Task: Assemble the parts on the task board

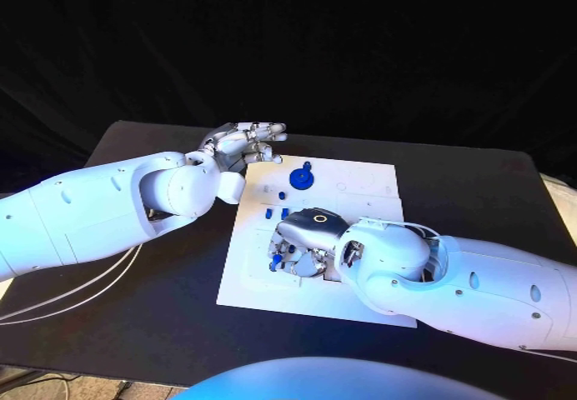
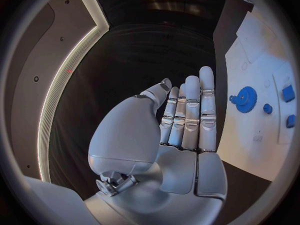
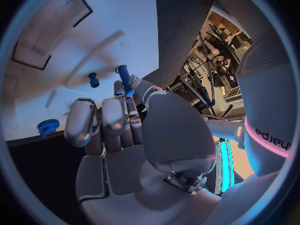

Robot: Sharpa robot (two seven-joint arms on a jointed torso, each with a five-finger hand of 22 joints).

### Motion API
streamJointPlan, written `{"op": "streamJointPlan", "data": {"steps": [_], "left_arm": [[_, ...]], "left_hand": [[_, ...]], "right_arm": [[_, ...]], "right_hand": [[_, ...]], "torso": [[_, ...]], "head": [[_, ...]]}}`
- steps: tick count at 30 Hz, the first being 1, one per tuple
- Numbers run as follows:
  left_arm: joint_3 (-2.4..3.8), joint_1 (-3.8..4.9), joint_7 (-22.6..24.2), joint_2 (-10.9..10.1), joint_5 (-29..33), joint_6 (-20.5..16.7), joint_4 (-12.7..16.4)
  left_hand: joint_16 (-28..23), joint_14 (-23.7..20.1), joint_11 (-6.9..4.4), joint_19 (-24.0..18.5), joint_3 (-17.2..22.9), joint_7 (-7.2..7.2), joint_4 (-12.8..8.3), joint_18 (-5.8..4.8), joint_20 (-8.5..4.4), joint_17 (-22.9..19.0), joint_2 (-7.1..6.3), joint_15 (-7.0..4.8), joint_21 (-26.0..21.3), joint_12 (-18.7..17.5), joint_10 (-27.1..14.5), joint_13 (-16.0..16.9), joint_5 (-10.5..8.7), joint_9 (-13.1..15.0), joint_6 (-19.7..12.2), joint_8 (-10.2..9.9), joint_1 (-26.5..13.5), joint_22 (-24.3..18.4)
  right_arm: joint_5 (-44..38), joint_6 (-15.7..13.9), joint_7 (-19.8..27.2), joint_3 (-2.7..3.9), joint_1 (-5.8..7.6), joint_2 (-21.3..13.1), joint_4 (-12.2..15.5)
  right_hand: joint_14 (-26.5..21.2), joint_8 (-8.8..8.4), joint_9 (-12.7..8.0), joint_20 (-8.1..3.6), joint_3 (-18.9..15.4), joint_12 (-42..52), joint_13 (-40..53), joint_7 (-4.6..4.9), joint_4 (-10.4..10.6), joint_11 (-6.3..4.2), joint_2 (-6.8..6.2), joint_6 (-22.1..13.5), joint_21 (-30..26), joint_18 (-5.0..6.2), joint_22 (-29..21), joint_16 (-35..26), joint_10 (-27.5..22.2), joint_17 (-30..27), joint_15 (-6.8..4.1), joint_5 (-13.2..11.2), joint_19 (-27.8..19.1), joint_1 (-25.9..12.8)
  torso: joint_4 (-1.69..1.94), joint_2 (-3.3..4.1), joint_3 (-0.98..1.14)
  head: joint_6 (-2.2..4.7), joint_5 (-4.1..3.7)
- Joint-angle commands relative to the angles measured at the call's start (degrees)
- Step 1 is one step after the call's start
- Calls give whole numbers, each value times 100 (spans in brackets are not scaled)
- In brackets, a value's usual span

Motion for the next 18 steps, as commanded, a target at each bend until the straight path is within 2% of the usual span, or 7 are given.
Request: {"op": "streamJointPlan", "data": {"steps": [1, 18], "left_arm": [[4, 1, 41, 5, -44, 89, 4], [4, 1, 41, 2, -45, 95, 15]], "left_hand": [[37, -39, 1, 37, -43, -7, -5, 108, -3, -6, 32, -1, -36, 28, -28, 5, -18, -10, -25, 34, 29, -8], [37, -39, 1, 37, -43, -7, -5, 108, -3, -6, 32, -1, -36, 28, -28, 5, -18, -10, -25, 34, 29, -8]], "right_arm": [[-83, 138, 44, -1, -8, -2, -7], [-126, 132, 77, -1, -9, 98, -198]], "right_hand": [[130, 6, 4, 8, 27, -37, -1, 17, 22, 11, 39, 22, 25, -80, -9, 17, 16, -8, 9, 19, -5, -10], [129, 5, 5, 9, 32, -42, -1, 16, 21, 10, 46, 25, 25, -80, -8, 18, 20, -8, 10, 18, -6, -9]], "torso": [[0, 0, -2], [4, 2, -2]], "head": [[-7, 0], [1, -7]]}}
